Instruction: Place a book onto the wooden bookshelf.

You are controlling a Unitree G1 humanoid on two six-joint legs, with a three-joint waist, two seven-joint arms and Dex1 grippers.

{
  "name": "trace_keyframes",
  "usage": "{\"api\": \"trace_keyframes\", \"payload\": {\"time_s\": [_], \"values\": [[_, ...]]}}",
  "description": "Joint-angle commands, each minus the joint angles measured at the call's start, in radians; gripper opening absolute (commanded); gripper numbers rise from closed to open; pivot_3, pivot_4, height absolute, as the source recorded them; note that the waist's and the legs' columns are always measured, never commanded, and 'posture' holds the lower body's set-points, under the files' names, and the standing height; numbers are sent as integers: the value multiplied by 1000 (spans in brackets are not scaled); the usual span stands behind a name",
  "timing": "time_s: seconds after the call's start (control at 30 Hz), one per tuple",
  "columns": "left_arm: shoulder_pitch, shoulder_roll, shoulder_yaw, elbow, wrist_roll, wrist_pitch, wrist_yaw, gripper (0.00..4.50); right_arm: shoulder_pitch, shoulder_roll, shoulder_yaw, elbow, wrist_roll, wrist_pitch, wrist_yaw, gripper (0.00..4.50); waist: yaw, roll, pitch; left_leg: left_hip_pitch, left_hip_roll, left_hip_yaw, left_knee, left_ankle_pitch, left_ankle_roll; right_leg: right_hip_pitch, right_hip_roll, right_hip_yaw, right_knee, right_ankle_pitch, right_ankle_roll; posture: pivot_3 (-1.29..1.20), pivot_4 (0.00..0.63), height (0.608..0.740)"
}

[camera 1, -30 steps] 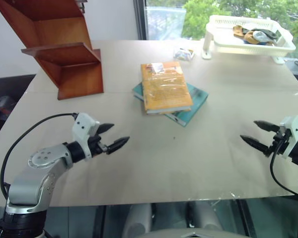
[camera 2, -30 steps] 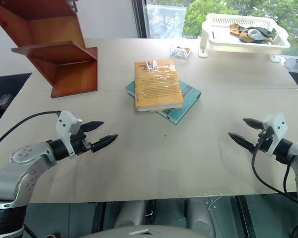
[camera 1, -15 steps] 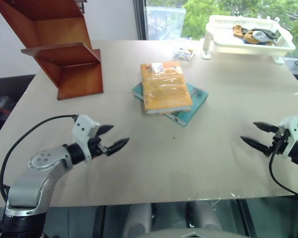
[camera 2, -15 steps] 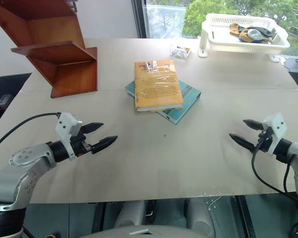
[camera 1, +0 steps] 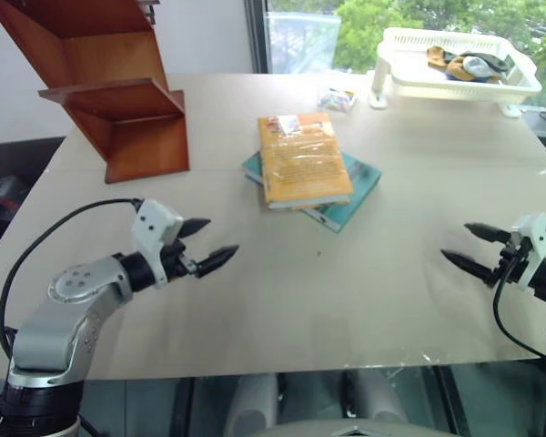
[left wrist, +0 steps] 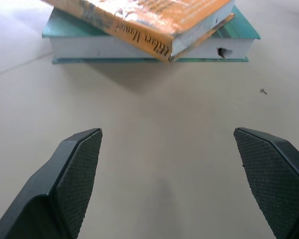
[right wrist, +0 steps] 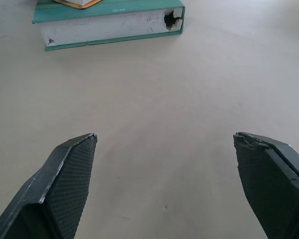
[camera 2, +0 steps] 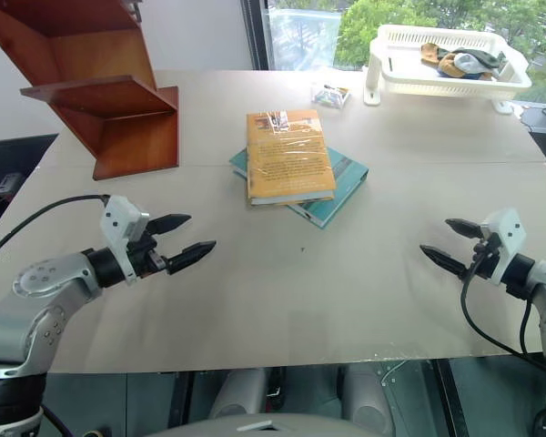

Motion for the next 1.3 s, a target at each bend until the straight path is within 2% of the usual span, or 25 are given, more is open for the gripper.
{"api": "trace_keyframes", "payload": {"time_s": [0.03,0.27,0.4,0.53,0.7,0.83,1.0,1.13,1.3], "values": [[-16,18,13,-13,-15,-17,-21,4439,-16,-18,-24,-6,3,-19,-2,4500,0,0,0,0,0,0,0,0,0,0,0,0,0,0,0,0,150,740],[-26,26,15,2,-9,-25,-38,4439,-16,-13,-20,-15,2,-19,-7,4500,0,0,0,0,0,0,0,0,0,0,0,0,0,0,0,0,150,740],[-35,46,63,13,-51,-23,-84,4439,-28,-3,-10,-42,11,3,-18,4500,0,0,0,0,0,0,0,0,0,0,0,0,0,0,0,0,150,740],[-42,149,167,58,-164,16,-232,4439,-114,30,55,-51,-3,53,-49,4500,-21,0,0,0,1,0,0,0,0,-1,1,0,0,0,0,0,150,740],[-52,259,271,101,-293,85,-373,4439,-290,92,146,43,-66,74,-105,4500,-30,0,2,1,2,2,-1,0,0,-1,0,1,0,0,0,0,150,740],[-16,330,346,143,-290,103,-428,4439,-459,154,206,196,-140,29,-147,4500,-31,1,2,1,2,2,-2,0,0,-2,0,0,0,0,0,0,150,740],[16,383,447,206,-245,117,-416,4439,-692,249,238,482,-199,-57,-183,4500,-29,1,2,1,1,4,-6,0,-1,-3,0,1,-1,0,0,0,150,740],[59,381,519,192,-223,117,-408,4439,-854,329,206,720,-196,-74,-225,4500,-40,0,3,-1,0,6,-8,3,-5,-6,0,2,-1,0,0,0,150,740],[96,362,589,164,-221,123,-390,4439,-964,388,159,891,-173,-69,-219,4500,-47,0,4,-2,2,6,-10,3,-5,-8,-1,2,-2,0,-1,0,150,740]]}}
